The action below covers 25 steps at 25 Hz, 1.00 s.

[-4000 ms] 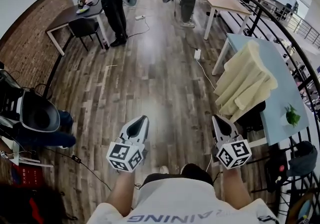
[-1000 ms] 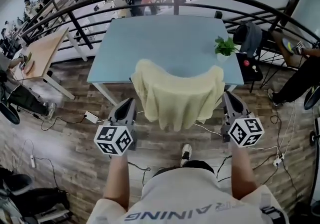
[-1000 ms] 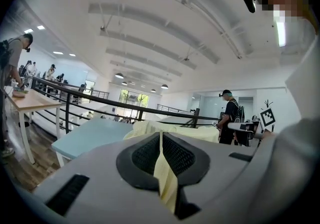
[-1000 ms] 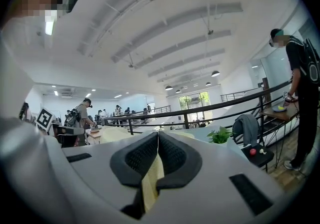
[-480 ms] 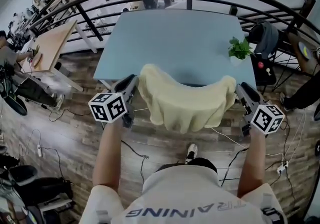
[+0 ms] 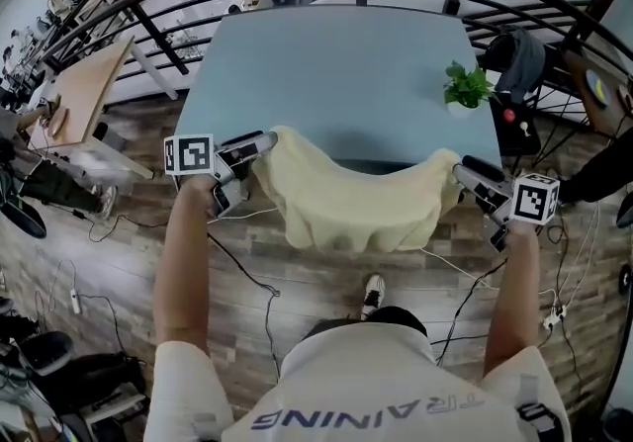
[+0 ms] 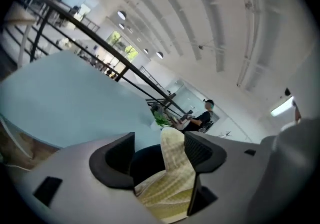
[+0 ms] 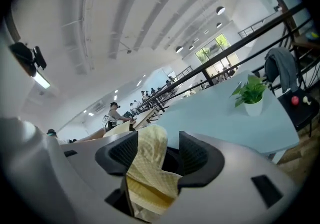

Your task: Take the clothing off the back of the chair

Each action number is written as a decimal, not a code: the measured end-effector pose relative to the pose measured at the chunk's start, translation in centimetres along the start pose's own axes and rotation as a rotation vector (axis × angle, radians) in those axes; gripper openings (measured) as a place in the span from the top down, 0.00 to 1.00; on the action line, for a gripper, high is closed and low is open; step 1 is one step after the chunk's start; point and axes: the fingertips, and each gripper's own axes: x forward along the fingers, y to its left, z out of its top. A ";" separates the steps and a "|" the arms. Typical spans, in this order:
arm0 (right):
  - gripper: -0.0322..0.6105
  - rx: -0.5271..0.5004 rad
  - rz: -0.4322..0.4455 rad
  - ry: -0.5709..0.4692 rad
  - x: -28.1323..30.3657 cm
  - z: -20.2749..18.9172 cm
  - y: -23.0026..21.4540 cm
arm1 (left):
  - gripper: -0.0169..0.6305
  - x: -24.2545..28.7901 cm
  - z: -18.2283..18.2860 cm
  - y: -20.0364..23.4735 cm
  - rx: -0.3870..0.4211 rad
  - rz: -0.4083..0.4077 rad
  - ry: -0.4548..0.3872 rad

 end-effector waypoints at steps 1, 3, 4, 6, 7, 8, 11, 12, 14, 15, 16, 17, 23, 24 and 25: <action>0.53 0.023 0.029 0.010 0.2 -0.3 -0.2 | 0.49 0.5 -0.1 -0.6 -0.036 -0.077 0.009; 0.51 0.070 0.110 0.027 0.8 -0.7 0.2 | 0.49 1.1 -0.3 -1.6 -0.084 -0.199 0.029; 0.51 0.089 0.154 0.032 1.2 -0.8 0.5 | 0.49 1.2 -0.4 -1.6 -0.099 -0.225 0.038; 0.53 0.112 0.209 0.048 1.7 -1.2 0.8 | 0.49 1.3 -0.6 -1.3 -0.124 -0.255 0.051; 0.56 0.115 0.228 0.055 1.8 -1.3 1.0 | 0.50 1.3 -0.6 -1.3 -0.134 -0.271 0.052; 0.62 0.111 0.244 0.057 1.9 -1.3 1.3 | 0.54 1.2 -0.5 -1.5 -0.138 -0.287 0.046; 0.85 0.062 0.230 0.039 1.9 -0.7 1.8 | 0.76 0.5 0.0 -2.6 -0.106 -0.301 0.001; 0.89 0.040 0.214 0.029 1.9 -0.5 1.9 | 0.88 0.2 0.1 -2.7 -0.084 -0.283 -0.014; 0.90 0.000 0.182 0.005 1.8 0.0 2.2 | 0.90 -0.1 0.0 -2.5 -0.058 -0.224 -0.030; 0.90 -0.018 0.164 -0.009 1.6 0.2 2.3 | 0.90 -0.3 -0.1 -2.4 -0.058 -0.195 -0.039; 0.90 -0.035 0.143 -0.027 1.4 0.5 2.3 | 0.90 -0.5 -0.2 -2.3 -0.057 -0.162 -0.054; 0.90 -0.053 0.118 -0.046 1.1 0.7 2.3 | 0.90 -0.9 -0.2 -2.1 -0.039 -0.119 -0.074; 0.90 -0.268 -0.148 -0.080 -0.1 1.5 3.0 | 0.91 -3.7 0.2 -2.8 0.343 0.219 -0.142; 0.90 -0.294 -0.185 -0.086 -0.4 1.6 3.3 | 0.91 -4.1 0.0 -3.2 0.372 0.257 -0.156; 0.90 -0.312 -0.215 -0.097 -0.8 1.6 3.7 | 0.91 -4.6 -0.1 -3.6 0.390 0.286 -0.176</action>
